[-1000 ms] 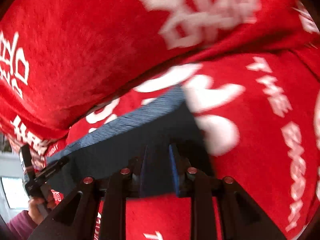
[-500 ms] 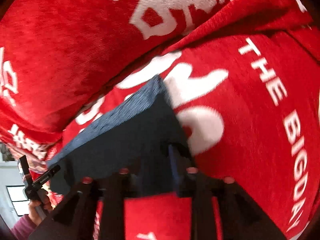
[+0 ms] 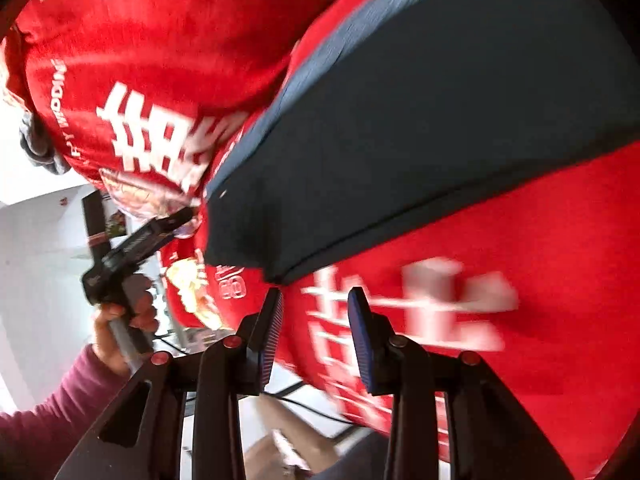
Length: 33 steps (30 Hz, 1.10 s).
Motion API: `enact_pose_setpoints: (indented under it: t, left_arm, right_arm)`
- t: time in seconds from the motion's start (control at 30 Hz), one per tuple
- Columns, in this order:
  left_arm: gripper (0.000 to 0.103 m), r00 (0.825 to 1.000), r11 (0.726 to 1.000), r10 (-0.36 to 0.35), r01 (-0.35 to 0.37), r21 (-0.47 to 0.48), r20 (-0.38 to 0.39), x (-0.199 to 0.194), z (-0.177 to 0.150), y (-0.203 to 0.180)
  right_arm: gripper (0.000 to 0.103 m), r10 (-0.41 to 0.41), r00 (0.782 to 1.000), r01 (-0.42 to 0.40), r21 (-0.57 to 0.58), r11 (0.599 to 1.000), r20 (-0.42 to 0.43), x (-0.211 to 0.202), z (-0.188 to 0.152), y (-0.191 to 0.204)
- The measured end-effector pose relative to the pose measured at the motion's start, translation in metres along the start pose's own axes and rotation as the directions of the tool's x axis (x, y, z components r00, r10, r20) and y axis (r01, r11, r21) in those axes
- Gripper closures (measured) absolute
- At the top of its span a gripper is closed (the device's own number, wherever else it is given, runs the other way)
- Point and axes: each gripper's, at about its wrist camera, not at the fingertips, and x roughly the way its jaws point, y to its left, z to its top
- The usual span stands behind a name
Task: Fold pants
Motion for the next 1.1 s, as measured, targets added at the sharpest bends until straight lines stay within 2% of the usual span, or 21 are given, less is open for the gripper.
enact_pose_setpoints:
  t: [0.07, 0.17, 0.23, 0.27, 0.3, 0.33, 0.43, 0.53, 0.57, 0.6, 0.63, 0.73, 0.83, 0.9, 0.93, 1.03, 1.1]
  left_arm:
    - [0.010, 0.999, 0.999, 0.037, -0.036, 0.017, -0.017, 0.027, -0.003, 0.021]
    - [0.010, 1.000, 1.000, 0.030, -0.030, -0.002, 0.002, 0.055, -0.003, 0.056]
    - [0.010, 1.000, 0.999, 0.027, -0.027, -0.023, -0.004, 0.077, -0.004, 0.078]
    - [0.010, 1.000, 0.999, 0.009, -0.009, -0.033, -0.024, 0.088, -0.007, 0.086]
    - [0.004, 0.999, 0.998, -0.040, 0.039, -0.049, -0.030, 0.096, -0.009, 0.094]
    - [0.000, 0.998, 0.996, -0.060, 0.060, -0.063, -0.007, 0.099, -0.012, 0.100]
    - [0.000, 0.992, 0.991, -0.121, 0.122, -0.060, 0.019, 0.105, -0.017, 0.108]
    - [0.000, 0.989, 0.989, -0.146, 0.147, -0.027, 0.037, 0.106, -0.018, 0.110]
    - [0.000, 0.988, 0.988, -0.152, 0.153, -0.018, 0.037, 0.106, -0.018, 0.111]
    - [0.000, 0.987, 0.988, -0.156, 0.156, -0.015, 0.034, 0.106, -0.017, 0.111]
    - [0.000, 0.987, 0.987, -0.159, 0.160, -0.011, 0.032, 0.106, -0.017, 0.112]
    - [0.000, 0.985, 0.986, -0.166, 0.166, 0.002, 0.041, 0.107, -0.017, 0.115]
    - [0.000, 0.986, 0.987, -0.158, 0.157, 0.014, 0.060, 0.104, -0.019, 0.114]
    - [0.000, 0.991, 0.992, -0.127, 0.126, 0.021, 0.038, 0.099, -0.020, 0.111]
    - [0.000, 0.993, 0.993, -0.111, 0.111, 0.030, 0.027, 0.093, -0.020, 0.107]
    - [0.000, 0.986, 0.986, -0.155, 0.151, 0.065, 0.057, 0.061, -0.026, 0.089]
    - [0.000, 0.979, 0.979, -0.183, 0.174, 0.106, 0.090, 0.042, -0.031, 0.069]
  right_arm:
    - [0.066, 0.020, 1.000, -0.020, 0.027, 0.999, 0.011, 0.036, -0.010, 0.012]
    - [0.066, 0.059, 0.997, -0.064, 0.091, 0.994, 0.055, 0.073, -0.023, 0.021]
    - [0.066, 0.053, 0.995, -0.063, 0.110, 0.992, 0.087, 0.084, -0.024, 0.023]
    - [0.066, 0.046, 0.994, -0.058, 0.121, 0.991, 0.102, 0.090, -0.024, 0.023]
    - [0.066, 0.036, 0.993, -0.051, 0.134, 0.990, 0.113, 0.097, -0.024, 0.023]
    - [0.065, 0.024, 0.992, -0.042, 0.145, 0.989, 0.120, 0.102, -0.025, 0.024]
    - [0.064, 0.013, 0.988, -0.038, 0.162, 0.986, 0.151, 0.107, -0.025, 0.025]
    - [0.064, -0.001, 0.987, -0.030, 0.190, 0.981, 0.161, 0.114, -0.018, 0.028]
    - [0.065, -0.007, 0.987, -0.027, 0.211, 0.977, 0.159, 0.116, -0.015, 0.028]
    - [0.071, -0.018, 0.987, -0.020, 0.230, 0.973, 0.160, 0.118, -0.013, 0.028]
    - [0.095, -0.053, 0.985, 0.012, 0.241, 0.971, 0.165, 0.116, -0.011, 0.031]
    - [0.095, -0.112, 0.968, 0.081, 0.143, 0.986, 0.225, 0.103, -0.019, 0.053]
    - [0.097, -0.213, 0.955, 0.181, 0.166, 0.969, 0.205, 0.107, -0.038, 0.040]
    - [0.097, -0.158, 0.967, 0.112, 0.224, 0.968, 0.199, 0.104, -0.048, 0.025]
    - [0.096, -0.163, 0.968, 0.120, 0.221, 0.968, 0.191, 0.098, -0.049, 0.026]
    - [0.091, -0.244, 0.949, 0.220, 0.136, 0.966, 0.197, 0.065, -0.049, 0.038]
    - [0.081, -0.303, 0.920, 0.294, 0.072, 0.953, 0.249, 0.039, -0.042, 0.051]
